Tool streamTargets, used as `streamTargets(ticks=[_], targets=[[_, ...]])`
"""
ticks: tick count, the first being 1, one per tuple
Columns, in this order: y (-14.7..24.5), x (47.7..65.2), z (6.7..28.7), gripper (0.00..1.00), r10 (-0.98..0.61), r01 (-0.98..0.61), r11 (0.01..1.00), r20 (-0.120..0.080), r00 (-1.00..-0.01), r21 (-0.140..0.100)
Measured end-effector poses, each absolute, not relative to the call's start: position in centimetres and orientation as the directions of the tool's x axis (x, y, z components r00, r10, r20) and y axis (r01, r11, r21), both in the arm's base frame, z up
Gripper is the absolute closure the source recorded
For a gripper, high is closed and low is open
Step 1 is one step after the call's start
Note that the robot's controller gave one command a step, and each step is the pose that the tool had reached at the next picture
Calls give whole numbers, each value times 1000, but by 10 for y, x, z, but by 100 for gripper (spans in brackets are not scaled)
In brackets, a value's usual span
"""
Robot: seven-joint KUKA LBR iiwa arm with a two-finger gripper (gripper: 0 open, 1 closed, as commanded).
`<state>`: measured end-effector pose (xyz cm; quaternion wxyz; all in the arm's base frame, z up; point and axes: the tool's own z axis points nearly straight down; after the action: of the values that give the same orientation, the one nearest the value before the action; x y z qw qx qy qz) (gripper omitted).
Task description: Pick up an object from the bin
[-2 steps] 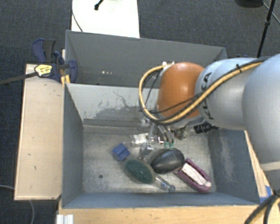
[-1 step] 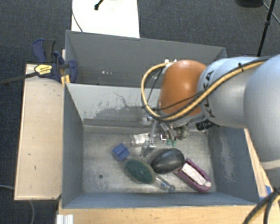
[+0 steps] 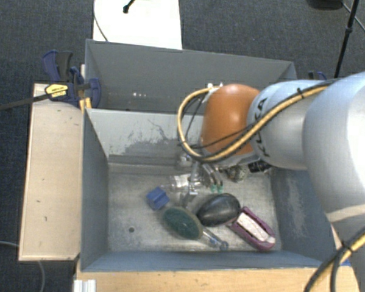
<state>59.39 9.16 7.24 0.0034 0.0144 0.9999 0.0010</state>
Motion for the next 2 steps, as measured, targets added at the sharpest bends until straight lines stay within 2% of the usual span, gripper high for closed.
streamTargets(ticks=[1, 2], targets=[[92, 595, 74, 0, 33, 33, 999, -5, -999, 2], [92, 597, 76, 100, 35, 35, 999, -10, -999, 4]])
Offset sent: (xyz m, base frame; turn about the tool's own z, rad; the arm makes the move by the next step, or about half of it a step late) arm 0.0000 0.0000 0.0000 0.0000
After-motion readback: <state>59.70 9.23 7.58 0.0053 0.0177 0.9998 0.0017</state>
